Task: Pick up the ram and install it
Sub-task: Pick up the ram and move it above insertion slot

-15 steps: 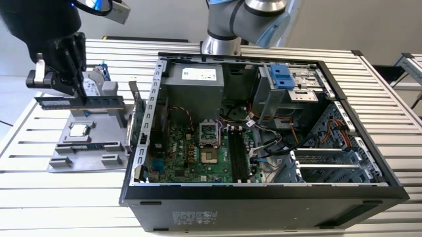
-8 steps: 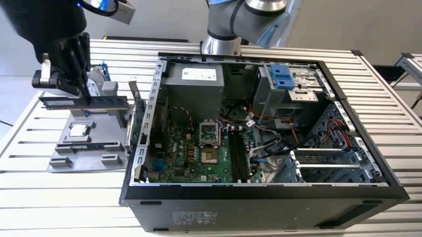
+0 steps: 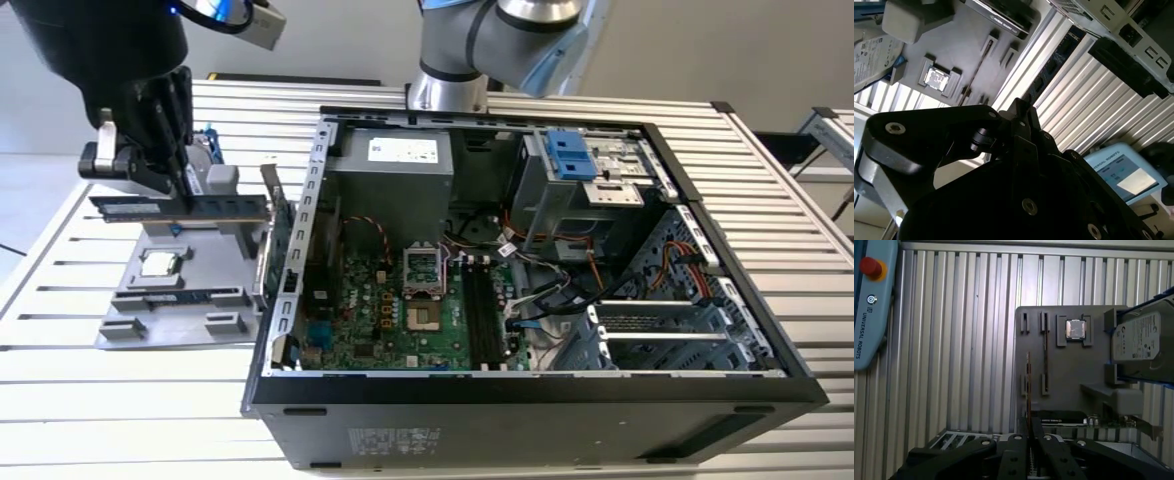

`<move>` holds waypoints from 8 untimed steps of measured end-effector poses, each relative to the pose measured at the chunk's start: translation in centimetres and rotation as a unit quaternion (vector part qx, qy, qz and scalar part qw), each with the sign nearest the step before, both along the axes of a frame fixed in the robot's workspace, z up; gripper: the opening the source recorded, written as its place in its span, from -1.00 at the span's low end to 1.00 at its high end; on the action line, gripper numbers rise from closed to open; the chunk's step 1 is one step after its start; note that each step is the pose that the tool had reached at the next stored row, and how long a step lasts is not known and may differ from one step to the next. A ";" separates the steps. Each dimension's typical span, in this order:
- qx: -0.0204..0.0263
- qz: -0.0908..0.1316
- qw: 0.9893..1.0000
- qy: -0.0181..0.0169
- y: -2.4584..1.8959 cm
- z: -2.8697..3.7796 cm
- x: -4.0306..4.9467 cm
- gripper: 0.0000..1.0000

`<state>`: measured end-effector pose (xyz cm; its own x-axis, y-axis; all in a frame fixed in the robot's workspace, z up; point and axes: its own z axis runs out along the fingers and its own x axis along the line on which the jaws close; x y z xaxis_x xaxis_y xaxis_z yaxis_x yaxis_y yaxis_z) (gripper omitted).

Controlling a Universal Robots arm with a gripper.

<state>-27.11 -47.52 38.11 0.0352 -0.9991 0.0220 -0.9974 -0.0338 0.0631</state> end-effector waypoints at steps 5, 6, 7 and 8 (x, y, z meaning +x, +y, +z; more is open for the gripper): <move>0.000 -0.001 1.000 0.000 0.00 0.00 0.50 -1.00; 0.000 -0.001 1.000 0.000 0.00 0.00 0.60 -1.00; 0.000 -0.001 1.000 0.000 0.00 0.00 0.70 -1.00; 0.000 -0.001 1.000 0.000 0.00 0.00 0.81 -1.00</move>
